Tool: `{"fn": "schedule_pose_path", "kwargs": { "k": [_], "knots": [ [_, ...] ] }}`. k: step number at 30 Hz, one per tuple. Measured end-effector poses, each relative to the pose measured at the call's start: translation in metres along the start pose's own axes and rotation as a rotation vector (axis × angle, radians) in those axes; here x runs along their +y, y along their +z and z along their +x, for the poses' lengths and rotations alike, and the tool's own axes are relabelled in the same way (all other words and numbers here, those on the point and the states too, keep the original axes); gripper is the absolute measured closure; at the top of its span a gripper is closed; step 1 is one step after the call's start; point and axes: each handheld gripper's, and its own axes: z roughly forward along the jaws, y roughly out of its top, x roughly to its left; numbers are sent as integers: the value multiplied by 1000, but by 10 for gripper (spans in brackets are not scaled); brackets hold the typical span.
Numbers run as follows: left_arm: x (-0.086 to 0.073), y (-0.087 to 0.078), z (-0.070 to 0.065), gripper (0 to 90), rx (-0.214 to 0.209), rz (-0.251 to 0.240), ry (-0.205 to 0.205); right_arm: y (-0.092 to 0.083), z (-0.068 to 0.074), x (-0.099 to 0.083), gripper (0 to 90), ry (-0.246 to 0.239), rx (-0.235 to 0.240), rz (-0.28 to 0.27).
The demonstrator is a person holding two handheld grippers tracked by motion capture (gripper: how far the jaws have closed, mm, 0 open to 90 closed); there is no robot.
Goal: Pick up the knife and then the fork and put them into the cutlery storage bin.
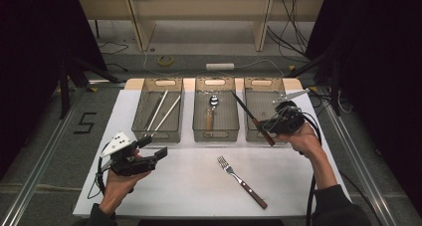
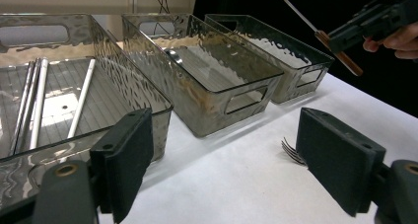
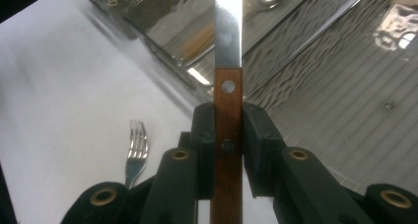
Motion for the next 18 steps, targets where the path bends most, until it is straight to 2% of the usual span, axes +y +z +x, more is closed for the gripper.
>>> {"fn": "schedule_pose_path", "kwargs": {
  "k": [9,18],
  "knots": [
    [0,-1,1,219,4,-6,-2,1,-20,14,773,65,-59,-22],
    [1,-2,3,219,4,-10,2,8,-39,22,774,137,-125,-10]
  ]
}}
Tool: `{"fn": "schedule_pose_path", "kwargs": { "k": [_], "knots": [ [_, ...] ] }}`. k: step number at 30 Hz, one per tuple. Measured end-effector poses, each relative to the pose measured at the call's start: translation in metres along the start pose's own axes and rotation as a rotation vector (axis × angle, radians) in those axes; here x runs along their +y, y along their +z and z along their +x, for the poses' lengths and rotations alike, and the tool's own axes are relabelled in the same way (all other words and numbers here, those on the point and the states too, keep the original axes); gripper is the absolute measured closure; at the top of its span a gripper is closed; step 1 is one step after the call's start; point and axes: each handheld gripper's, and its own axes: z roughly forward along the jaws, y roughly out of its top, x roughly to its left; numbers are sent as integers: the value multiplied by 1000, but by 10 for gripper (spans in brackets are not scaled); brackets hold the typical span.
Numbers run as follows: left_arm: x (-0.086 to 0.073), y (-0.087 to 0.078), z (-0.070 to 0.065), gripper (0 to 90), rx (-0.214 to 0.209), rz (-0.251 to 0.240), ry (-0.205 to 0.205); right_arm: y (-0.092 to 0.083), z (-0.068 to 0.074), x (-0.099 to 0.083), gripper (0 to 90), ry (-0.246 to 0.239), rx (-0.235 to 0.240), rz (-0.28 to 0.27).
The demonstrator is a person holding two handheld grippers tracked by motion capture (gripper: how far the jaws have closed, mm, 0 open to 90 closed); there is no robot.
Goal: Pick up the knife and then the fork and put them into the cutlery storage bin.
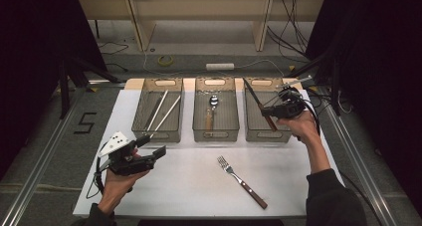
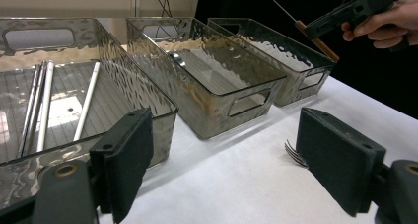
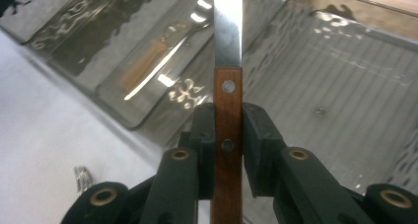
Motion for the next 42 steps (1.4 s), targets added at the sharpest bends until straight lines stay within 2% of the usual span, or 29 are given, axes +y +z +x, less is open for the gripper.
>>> {"fn": "schedule_pose_path", "kwargs": {
  "k": [9,15,17,24,32,42],
  "knots": [
    [0,0,3,215,-3,-1,8,12,-9,5,774,47,-37,15],
    [0,2,7,213,14,5,24,20,-13,6,773,81,-65,27],
    [0,1,9,213,11,4,16,22,-13,6,773,87,-73,30],
    [0,1,7,212,12,5,32,30,-14,5,773,118,-100,47],
    [0,0,6,212,15,-5,26,38,-15,4,772,141,-134,65],
    [0,-1,6,212,13,-9,25,45,-17,4,770,191,-173,78]
  ]
}}
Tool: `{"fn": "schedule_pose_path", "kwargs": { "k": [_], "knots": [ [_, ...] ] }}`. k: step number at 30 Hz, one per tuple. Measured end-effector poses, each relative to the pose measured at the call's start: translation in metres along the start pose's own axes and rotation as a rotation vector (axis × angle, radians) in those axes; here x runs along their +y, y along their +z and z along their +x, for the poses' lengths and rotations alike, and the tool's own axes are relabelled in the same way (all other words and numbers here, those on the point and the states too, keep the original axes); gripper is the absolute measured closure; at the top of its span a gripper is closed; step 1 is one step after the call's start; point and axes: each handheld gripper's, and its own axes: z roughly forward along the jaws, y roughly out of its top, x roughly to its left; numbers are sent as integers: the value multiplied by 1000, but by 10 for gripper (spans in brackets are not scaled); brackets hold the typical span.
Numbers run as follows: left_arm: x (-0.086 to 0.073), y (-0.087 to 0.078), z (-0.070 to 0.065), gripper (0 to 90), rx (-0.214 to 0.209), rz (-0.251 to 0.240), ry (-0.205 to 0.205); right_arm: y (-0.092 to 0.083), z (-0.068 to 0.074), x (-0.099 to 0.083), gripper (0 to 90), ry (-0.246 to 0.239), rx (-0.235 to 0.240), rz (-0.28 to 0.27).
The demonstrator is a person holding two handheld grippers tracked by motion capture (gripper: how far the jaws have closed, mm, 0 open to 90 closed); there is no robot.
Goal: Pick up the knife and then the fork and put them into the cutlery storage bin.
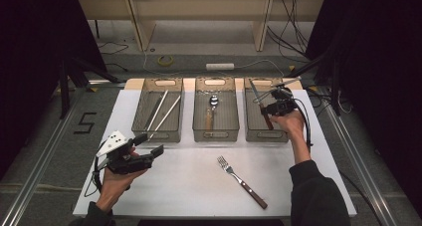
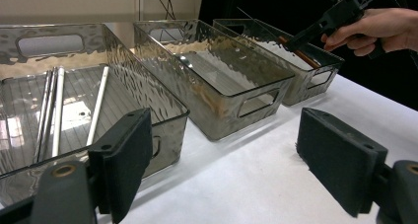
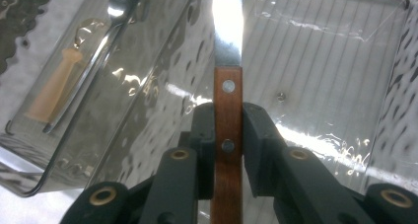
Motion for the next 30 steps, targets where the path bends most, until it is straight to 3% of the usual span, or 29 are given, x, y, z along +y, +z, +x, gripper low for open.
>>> {"fn": "schedule_pose_path", "kwargs": {
  "k": [4,6,11,21,30],
  "knots": [
    [0,0,0,212,-1,-1,-1,4,2,1,751,18,-5,12],
    [0,0,0,212,-1,-1,-2,4,2,1,695,25,25,-5],
    [0,-1,0,212,-2,-2,-3,-5,5,2,604,5,46,-31],
    [0,-1,1,211,-3,-4,-12,-36,28,-15,459,-149,107,-70],
    [0,-2,1,211,-3,-8,-22,-51,54,-51,390,-243,159,-79]
  ]
}}
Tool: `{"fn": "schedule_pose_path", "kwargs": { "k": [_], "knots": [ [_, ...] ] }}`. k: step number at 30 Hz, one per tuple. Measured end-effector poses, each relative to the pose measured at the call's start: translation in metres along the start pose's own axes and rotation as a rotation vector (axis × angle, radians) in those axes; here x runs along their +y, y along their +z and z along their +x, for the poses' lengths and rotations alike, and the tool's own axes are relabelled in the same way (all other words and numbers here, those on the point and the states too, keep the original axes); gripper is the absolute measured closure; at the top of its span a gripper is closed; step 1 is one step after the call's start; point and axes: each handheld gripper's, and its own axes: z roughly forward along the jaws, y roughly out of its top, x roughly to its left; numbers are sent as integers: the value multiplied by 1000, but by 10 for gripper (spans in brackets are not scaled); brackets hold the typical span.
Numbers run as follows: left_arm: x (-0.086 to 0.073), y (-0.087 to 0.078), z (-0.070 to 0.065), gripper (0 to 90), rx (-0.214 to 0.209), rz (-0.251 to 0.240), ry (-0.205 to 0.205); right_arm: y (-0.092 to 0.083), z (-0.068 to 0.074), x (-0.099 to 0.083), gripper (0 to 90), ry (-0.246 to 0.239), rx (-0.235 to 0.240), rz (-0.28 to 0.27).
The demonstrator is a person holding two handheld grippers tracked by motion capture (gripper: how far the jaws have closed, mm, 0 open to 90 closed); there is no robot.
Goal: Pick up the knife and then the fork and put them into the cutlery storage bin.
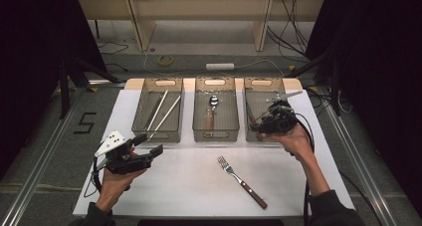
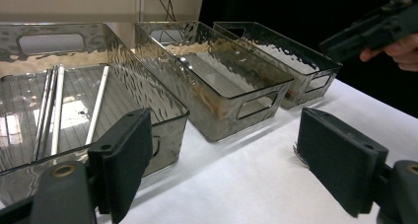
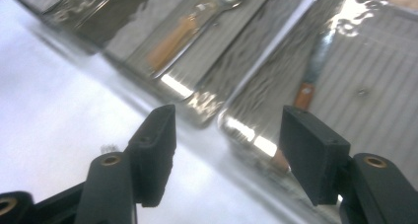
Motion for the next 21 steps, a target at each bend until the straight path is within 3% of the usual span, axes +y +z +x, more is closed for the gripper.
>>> {"fn": "schedule_pose_path", "kwargs": {
  "k": [10,21],
  "knots": [
    [0,-1,0,208,4,3,1,-1,35,-26,337,-60,51,24],
    [-1,-2,0,201,5,2,-3,2,56,-45,327,-96,78,81]
  ]
}}
